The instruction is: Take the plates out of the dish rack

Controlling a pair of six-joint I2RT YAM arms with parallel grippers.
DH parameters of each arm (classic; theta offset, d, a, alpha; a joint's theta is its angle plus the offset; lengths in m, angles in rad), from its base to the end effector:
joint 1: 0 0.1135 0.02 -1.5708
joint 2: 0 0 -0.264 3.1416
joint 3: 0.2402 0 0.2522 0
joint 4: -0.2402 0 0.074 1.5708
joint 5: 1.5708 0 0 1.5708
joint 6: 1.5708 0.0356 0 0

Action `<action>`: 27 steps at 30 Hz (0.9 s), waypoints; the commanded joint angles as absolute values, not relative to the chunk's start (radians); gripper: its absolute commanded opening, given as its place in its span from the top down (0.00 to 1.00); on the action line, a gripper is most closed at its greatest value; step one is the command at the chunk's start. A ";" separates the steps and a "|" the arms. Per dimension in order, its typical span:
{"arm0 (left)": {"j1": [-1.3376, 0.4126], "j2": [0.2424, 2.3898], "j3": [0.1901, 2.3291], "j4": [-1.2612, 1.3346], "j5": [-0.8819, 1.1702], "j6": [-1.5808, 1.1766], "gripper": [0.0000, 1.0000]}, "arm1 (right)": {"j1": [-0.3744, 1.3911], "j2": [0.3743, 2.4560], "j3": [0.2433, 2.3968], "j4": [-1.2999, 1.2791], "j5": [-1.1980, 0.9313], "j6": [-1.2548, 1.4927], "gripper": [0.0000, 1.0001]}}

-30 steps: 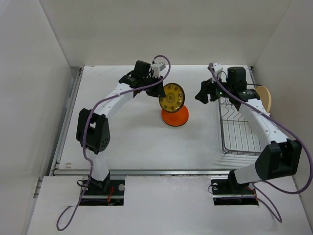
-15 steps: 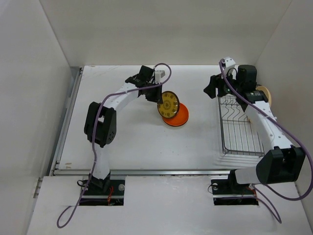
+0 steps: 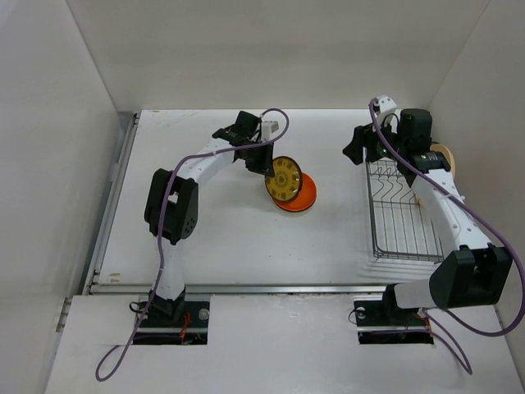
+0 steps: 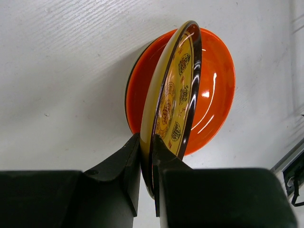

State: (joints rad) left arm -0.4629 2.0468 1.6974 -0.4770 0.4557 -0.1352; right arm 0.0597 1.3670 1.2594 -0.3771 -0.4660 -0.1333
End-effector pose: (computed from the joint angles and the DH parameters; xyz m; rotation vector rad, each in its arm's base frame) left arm 0.4077 -0.2210 0.2427 0.6153 2.3687 -0.8204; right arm 0.3087 0.0345 0.3561 -0.4793 1.9690 0.4312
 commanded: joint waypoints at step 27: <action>-0.463 2.008 1.775 -0.548 0.290 -0.152 0.60 | 0.037 1.313 1.269 -0.354 -0.269 -0.129 0.28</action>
State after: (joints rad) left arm -0.4629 2.0525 1.7287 -0.5209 0.3809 -0.1349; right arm 0.0452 1.3659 1.2594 -0.3779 -0.4133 -0.1337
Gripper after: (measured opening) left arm 0.397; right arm 0.722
